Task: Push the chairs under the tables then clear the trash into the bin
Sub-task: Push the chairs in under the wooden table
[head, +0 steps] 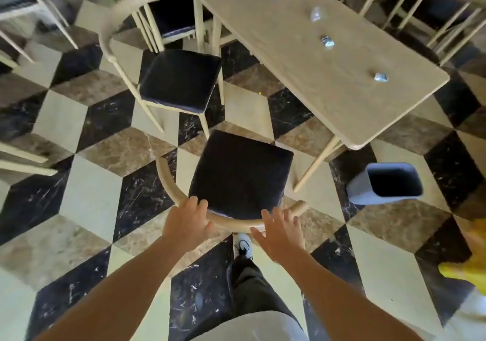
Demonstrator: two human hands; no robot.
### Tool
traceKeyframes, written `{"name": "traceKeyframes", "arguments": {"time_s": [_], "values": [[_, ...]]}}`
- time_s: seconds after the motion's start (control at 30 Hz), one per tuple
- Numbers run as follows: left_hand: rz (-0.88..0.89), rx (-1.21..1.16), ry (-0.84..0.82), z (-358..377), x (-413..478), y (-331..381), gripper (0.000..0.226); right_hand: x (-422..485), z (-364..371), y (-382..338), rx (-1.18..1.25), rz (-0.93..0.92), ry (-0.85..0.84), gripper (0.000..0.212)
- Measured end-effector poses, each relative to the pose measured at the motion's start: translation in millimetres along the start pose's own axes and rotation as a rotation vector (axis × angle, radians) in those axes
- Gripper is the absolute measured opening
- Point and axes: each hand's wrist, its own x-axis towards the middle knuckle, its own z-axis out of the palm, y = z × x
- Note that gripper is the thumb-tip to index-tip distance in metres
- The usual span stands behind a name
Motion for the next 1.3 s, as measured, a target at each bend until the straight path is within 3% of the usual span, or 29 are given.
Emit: {"name": "traceKeyframes", "arguments": {"time_s": [0.17,0.27,0.4,0.57,0.87,1.03,1.3], "values": [[0.141,0.109,-0.167,6.4,43.9,-37.7,0.065,37.1,12.0,-2.5,-0.015,-0.105,-0.069,0.067],[0.232,0.169,-0.204,17.0,53.4,-60.0,0.069,49.0,12.4,-3.6,-0.062,-0.114,-0.108,0.071],[0.37,0.163,-0.131,35.3,63.1,-85.5,0.066,53.8,23.0,-4.8,-0.038,-0.091,-0.129,0.071],[0.573,0.146,-0.031,57.5,78.0,-111.6,0.062,54.1,46.5,-7.3,-0.033,-0.077,-0.128,0.102],[0.737,0.076,0.169,83.5,93.9,-134.5,0.058,56.4,53.7,-24.1,0.035,0.069,-0.068,0.103],[0.777,0.07,0.16,84.9,108.2,-136.1,0.064,55.7,54.3,-24.8,-0.008,0.074,-0.047,0.102],[1.011,0.031,0.189,84.4,135.9,-140.9,0.063,55.3,58.8,-23.8,0.016,0.054,0.056,0.078]]}}
